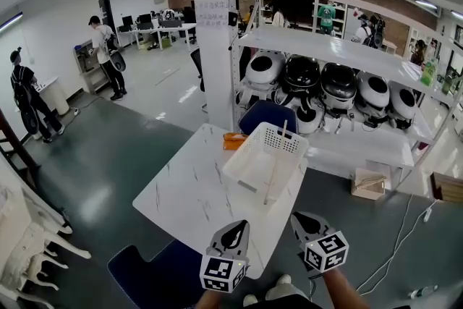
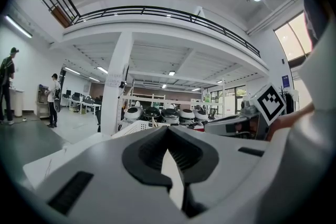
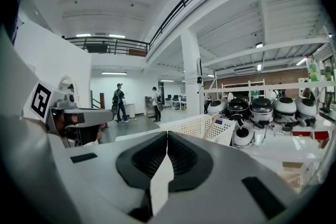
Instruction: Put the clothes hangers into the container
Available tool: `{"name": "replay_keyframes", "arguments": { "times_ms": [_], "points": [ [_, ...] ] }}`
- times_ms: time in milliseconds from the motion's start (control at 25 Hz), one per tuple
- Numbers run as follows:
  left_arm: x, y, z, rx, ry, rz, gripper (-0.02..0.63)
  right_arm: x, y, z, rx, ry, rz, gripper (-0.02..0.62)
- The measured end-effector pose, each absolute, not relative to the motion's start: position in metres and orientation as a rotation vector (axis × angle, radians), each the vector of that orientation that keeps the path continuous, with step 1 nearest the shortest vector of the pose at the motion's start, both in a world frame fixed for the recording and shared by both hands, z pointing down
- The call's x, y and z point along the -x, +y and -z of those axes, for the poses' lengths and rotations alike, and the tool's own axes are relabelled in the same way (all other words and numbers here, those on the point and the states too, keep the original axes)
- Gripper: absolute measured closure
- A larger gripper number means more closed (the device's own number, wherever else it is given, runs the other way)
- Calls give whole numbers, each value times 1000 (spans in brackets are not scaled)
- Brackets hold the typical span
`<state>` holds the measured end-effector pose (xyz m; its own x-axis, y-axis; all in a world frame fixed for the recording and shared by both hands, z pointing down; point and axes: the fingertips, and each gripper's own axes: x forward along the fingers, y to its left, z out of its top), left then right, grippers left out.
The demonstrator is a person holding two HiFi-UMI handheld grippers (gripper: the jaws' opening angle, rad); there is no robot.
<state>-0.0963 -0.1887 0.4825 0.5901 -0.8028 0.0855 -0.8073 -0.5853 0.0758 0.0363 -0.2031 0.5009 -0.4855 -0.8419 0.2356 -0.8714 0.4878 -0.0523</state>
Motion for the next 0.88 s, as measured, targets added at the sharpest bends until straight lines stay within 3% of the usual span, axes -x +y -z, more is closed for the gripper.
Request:
{"name": "replay_keyframes", "arguments": {
  "times_ms": [880],
  "points": [
    [42,-166,-453,-2766,-1356,-61,601,-84,-175,-476,-1500,-2586,-207,577]
  ]
}}
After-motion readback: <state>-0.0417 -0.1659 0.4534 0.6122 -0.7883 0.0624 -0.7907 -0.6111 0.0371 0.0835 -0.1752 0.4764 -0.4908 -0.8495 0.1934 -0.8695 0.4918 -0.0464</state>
